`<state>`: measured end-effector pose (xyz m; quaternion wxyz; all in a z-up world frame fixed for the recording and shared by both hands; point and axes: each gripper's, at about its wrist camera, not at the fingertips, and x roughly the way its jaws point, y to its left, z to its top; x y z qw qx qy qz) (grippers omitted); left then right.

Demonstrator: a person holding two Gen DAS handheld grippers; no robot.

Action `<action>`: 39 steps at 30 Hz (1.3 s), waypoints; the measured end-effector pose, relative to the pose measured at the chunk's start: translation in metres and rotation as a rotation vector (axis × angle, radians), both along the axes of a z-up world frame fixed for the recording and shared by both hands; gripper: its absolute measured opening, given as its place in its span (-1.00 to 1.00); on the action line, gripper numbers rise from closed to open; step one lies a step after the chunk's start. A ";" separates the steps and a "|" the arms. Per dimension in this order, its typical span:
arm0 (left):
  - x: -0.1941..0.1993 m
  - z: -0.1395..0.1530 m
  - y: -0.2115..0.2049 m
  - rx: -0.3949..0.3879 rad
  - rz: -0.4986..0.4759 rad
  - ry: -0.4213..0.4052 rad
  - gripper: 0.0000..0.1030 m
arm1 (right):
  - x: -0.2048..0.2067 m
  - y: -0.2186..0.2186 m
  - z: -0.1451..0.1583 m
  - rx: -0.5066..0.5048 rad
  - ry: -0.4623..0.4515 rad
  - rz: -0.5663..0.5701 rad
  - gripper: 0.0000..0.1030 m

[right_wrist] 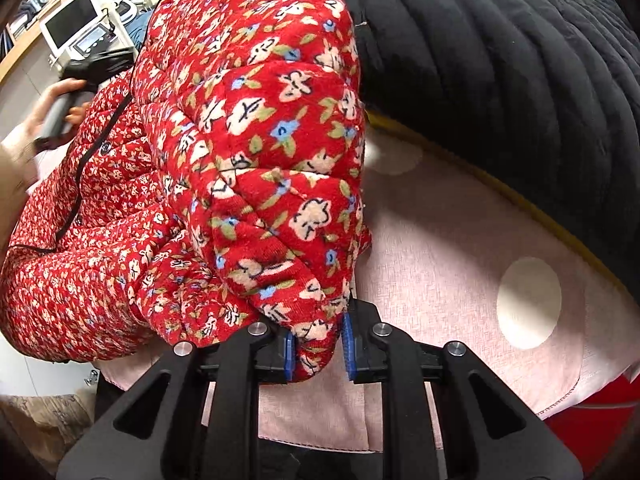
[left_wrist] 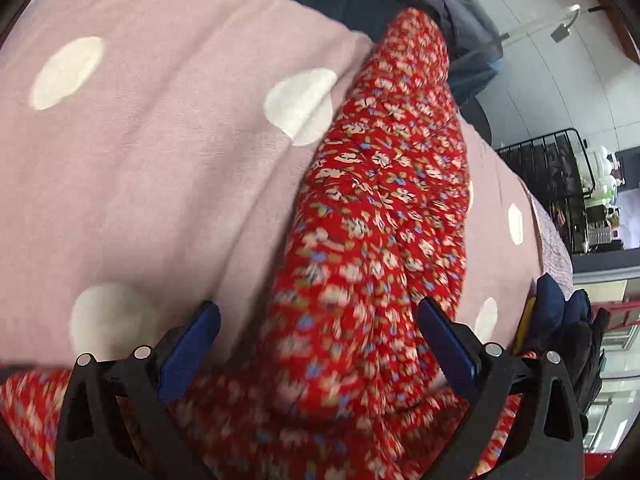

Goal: Fold large clothes

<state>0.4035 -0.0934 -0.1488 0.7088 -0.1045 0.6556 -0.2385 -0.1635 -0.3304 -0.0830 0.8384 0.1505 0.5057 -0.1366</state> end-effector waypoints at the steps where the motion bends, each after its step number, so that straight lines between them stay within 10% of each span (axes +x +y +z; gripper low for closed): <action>1: 0.002 -0.005 -0.007 -0.007 -0.021 0.011 0.85 | 0.003 0.001 -0.001 -0.010 0.008 0.006 -0.66; 9: -0.031 -0.010 -0.066 0.164 -0.333 -0.146 0.53 | 0.046 0.017 -0.031 -0.024 0.048 0.010 -0.64; 16: -0.053 0.018 -0.025 0.037 -0.152 -0.214 -0.69 | 0.055 0.025 -0.026 -0.034 0.041 0.014 -0.64; 22: -0.106 0.062 0.004 -0.117 -0.125 -0.279 -0.76 | 0.047 0.039 -0.001 -0.062 -0.005 0.031 -0.68; 29: -0.148 0.190 0.105 -0.202 0.024 -0.532 -0.78 | 0.077 0.059 0.074 -0.129 -0.194 0.139 -0.72; 35: -0.158 0.299 0.203 -0.036 0.175 -0.825 -0.78 | 0.146 0.070 0.155 -0.285 -0.448 0.250 -0.74; 39: -0.128 0.317 0.263 0.060 0.387 -0.830 -0.63 | 0.217 0.080 0.197 -0.409 -0.586 0.274 -0.64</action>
